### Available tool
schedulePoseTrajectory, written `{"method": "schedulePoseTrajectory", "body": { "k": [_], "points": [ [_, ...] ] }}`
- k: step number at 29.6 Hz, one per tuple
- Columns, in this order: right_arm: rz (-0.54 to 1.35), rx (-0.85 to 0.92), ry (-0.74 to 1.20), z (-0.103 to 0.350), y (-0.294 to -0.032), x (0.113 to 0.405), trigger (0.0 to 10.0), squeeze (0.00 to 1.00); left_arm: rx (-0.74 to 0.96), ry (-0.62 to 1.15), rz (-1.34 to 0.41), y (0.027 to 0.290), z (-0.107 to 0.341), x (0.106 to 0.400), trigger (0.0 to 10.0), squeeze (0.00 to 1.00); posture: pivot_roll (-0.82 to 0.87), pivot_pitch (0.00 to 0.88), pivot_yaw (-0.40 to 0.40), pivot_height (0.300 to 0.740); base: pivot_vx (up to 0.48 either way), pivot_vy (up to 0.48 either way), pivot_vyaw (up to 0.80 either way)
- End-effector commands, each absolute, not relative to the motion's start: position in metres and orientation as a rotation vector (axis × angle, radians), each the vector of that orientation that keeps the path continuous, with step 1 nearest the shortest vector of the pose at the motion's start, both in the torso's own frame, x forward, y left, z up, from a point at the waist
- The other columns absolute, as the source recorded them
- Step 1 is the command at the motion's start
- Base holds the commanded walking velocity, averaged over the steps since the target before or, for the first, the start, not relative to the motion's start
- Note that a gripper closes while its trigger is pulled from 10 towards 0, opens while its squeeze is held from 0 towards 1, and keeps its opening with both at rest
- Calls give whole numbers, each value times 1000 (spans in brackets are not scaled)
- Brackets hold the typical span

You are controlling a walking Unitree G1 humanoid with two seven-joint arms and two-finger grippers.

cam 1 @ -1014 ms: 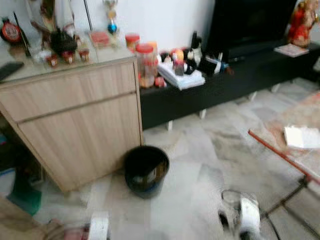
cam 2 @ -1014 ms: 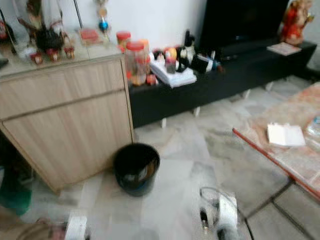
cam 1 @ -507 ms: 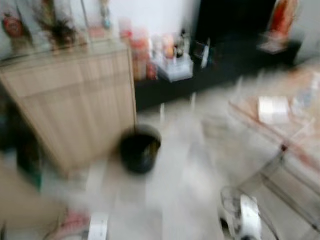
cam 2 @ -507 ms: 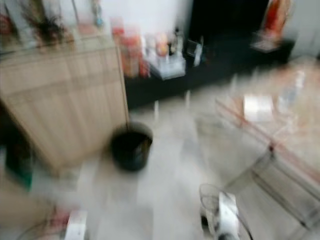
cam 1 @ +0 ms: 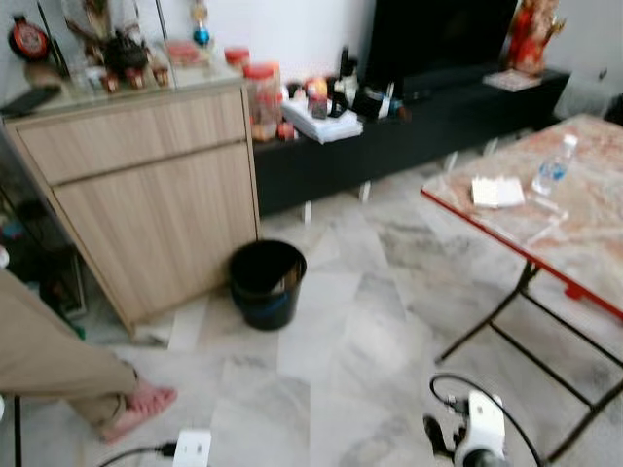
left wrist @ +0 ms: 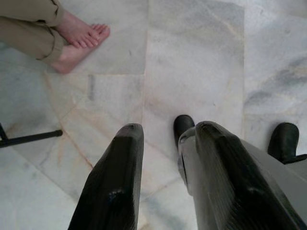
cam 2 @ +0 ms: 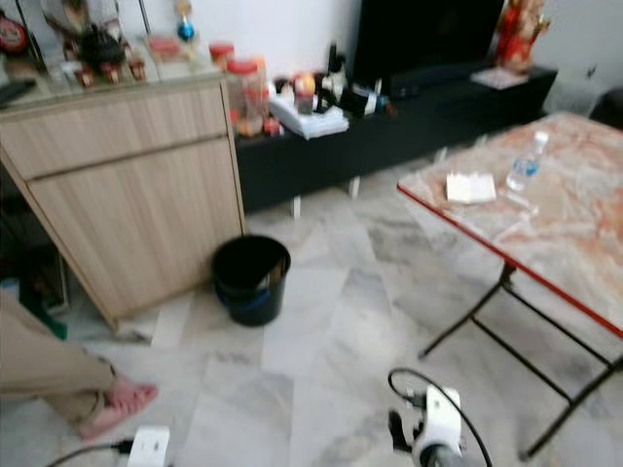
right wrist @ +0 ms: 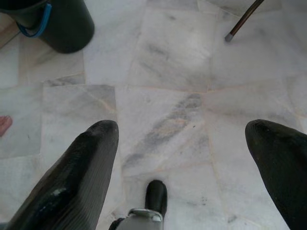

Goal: Picking trash to rubbish bin

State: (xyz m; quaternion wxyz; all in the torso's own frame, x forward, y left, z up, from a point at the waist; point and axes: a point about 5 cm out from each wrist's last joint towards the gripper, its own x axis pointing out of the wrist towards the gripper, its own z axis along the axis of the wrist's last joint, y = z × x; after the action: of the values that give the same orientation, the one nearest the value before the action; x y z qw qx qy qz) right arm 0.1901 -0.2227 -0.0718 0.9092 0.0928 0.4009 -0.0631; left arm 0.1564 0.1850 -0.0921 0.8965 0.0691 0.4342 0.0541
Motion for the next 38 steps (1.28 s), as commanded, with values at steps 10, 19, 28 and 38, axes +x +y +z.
{"method": "schedulePoseTrajectory", "body": {
  "k": [10,19,28,38],
  "points": [
    [-127,202,832,-72,-221,192,10000,0,155,919,110,188,-94,153,10000,0,-4,6,-43,740,0,0,-378],
    [-128,202,848,-74,-219,188,10000,0,164,925,107,190,-94,151,10000,0,-1,0,-38,740,0,0,-178],
    [-127,197,849,-74,-219,188,10000,0,165,925,102,189,-94,152,10000,0,1,0,-37,740,0,0,-800],
    [-123,197,851,-74,-218,189,10000,0,170,929,103,191,-94,151,10000,0,3,0,-35,740,0,0,-800]
  ]
}}
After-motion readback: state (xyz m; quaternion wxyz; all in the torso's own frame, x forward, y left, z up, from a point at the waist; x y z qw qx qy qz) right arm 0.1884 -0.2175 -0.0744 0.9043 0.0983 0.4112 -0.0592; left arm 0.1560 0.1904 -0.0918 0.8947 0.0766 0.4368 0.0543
